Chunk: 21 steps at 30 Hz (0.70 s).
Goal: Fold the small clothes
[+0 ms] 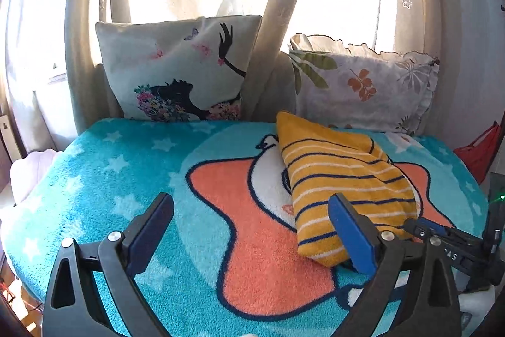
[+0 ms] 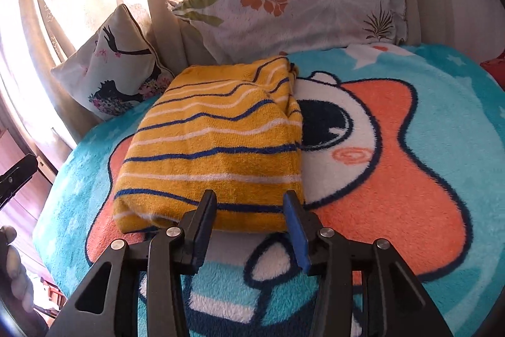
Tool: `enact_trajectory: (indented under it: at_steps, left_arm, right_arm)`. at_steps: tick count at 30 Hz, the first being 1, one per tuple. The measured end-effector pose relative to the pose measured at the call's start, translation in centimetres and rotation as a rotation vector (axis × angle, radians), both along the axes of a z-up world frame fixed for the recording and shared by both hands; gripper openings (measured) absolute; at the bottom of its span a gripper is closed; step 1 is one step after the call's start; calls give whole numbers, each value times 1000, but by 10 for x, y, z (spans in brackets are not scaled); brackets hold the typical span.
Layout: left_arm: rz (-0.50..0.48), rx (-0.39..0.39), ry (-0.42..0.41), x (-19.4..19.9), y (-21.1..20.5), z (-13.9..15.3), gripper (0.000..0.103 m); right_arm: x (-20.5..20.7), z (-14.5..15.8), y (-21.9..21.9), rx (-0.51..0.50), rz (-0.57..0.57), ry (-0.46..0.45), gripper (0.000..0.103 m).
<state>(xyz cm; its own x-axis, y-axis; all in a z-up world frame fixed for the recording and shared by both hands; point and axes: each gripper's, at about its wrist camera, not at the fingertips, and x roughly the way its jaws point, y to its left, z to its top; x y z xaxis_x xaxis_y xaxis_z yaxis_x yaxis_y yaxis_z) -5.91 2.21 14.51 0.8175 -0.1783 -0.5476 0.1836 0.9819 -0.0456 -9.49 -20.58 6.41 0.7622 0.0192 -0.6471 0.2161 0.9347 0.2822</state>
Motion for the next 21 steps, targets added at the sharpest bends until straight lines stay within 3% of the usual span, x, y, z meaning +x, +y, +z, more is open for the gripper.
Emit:
enact_trajectory:
  at_steps: [4, 7, 11, 15, 21]
  left_arm:
    - [21, -1, 9, -2, -5, -4, 101]
    - [-13, -24, 70, 3, -10, -12, 102]
    - [-26, -40, 165, 10, -15, -26, 102]
    - [-35, -9, 244, 15, -25, -42, 102]
    - [-64, 50, 292, 14, -42, -58, 102]
  right_arm:
    - [-18, 16, -3, -33, -46, -66, 53]
    - [-23, 24, 2, -68, -59, -89, 60]
    - [-19, 20, 13, -129, -47, -70, 64]
    - [-14, 10, 15, -111, -39, -35, 64]
    - [-14, 0, 13, -101, -50, 1, 65]
